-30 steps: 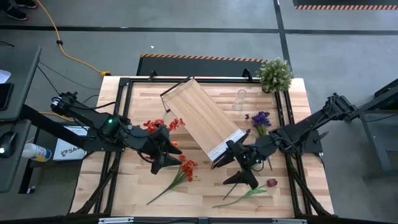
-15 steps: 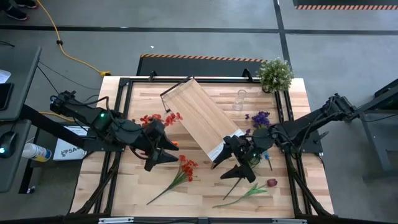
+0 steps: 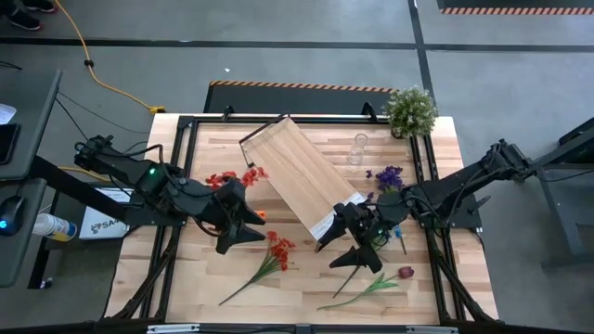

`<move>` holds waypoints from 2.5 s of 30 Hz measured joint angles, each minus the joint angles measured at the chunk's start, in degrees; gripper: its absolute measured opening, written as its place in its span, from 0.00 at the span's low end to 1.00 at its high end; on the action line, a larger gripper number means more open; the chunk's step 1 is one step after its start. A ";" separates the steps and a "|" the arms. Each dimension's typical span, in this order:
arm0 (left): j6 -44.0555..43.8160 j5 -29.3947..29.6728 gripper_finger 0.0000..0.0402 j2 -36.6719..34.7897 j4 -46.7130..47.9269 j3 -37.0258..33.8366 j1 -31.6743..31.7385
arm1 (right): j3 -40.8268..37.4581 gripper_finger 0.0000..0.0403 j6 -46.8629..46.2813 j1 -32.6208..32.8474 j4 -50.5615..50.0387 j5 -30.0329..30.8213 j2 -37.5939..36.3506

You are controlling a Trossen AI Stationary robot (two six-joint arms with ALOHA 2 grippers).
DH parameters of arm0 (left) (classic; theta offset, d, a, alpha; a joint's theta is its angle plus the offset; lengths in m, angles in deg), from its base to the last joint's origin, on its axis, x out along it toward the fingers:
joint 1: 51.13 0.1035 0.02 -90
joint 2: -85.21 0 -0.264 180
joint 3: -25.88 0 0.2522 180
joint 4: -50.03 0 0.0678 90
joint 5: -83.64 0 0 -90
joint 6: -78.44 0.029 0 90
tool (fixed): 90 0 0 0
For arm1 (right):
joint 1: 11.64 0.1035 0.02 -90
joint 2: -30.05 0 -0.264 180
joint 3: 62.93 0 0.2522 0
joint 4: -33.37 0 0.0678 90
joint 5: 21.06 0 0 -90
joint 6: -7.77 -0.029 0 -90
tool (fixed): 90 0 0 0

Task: Pick and place flowers into a vace then onto a shelf
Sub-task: Put the red flowers into the bottom transparent vase

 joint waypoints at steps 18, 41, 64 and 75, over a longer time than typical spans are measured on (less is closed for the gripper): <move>-10.44 -0.28 0.70 0.00 7.17 0.02 0.00 | 0.00 0.85 0.00 -0.02 0.00 0.44 0.00; -21.22 0.80 0.70 0.29 14.54 0.02 0.00 | -0.02 0.85 0.02 -0.70 2.18 0.96 0.00; -19.84 1.52 0.70 5.27 18.05 -0.05 0.00 | -0.02 0.85 0.02 -0.70 3.46 1.44 0.00; -20.20 1.29 0.70 7.40 18.56 -0.01 0.02 | -0.02 0.85 0.02 -0.70 3.46 1.40 0.00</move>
